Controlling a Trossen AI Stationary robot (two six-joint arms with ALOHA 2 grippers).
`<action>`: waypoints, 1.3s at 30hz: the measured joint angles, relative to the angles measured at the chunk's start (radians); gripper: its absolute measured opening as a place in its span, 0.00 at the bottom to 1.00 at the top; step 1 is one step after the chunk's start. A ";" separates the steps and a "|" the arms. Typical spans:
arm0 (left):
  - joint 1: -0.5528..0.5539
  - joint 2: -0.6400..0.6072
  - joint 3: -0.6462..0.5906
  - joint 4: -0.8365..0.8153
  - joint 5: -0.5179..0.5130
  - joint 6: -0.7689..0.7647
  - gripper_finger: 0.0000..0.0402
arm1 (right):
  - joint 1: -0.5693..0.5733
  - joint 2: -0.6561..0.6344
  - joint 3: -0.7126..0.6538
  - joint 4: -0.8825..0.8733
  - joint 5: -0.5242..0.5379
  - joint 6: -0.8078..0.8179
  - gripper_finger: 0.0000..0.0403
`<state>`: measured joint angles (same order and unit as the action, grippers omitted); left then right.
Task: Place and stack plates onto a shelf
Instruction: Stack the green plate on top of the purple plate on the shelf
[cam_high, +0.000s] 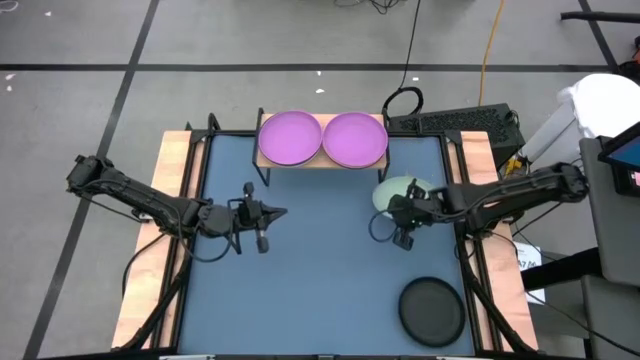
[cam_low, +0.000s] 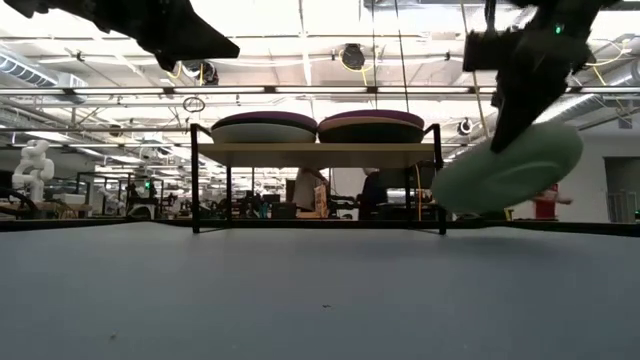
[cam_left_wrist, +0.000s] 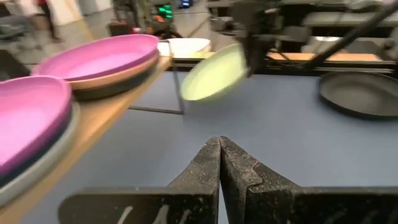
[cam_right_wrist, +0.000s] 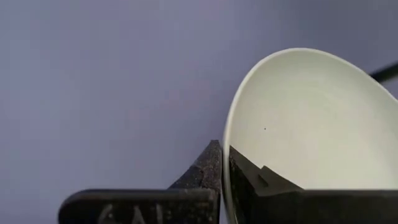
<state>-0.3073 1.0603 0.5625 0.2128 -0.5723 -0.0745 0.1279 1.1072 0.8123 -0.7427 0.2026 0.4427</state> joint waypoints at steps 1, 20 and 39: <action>0.000 0.000 0.000 0.001 -0.027 -0.003 0.01 | 0.015 0.000 0.011 -0.001 0.000 -0.001 0.00; 0.145 -0.023 0.033 0.044 -0.135 -0.101 0.01 | 0.243 0.000 0.163 0.051 0.140 -0.110 0.00; 0.492 0.225 0.381 -0.271 0.295 -0.006 0.01 | 0.280 0.000 0.183 0.305 0.270 -0.432 0.00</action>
<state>0.1851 1.2848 0.9434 -0.0582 -0.2776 -0.0806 0.4076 1.1072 0.9951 -0.4372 0.4724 0.0109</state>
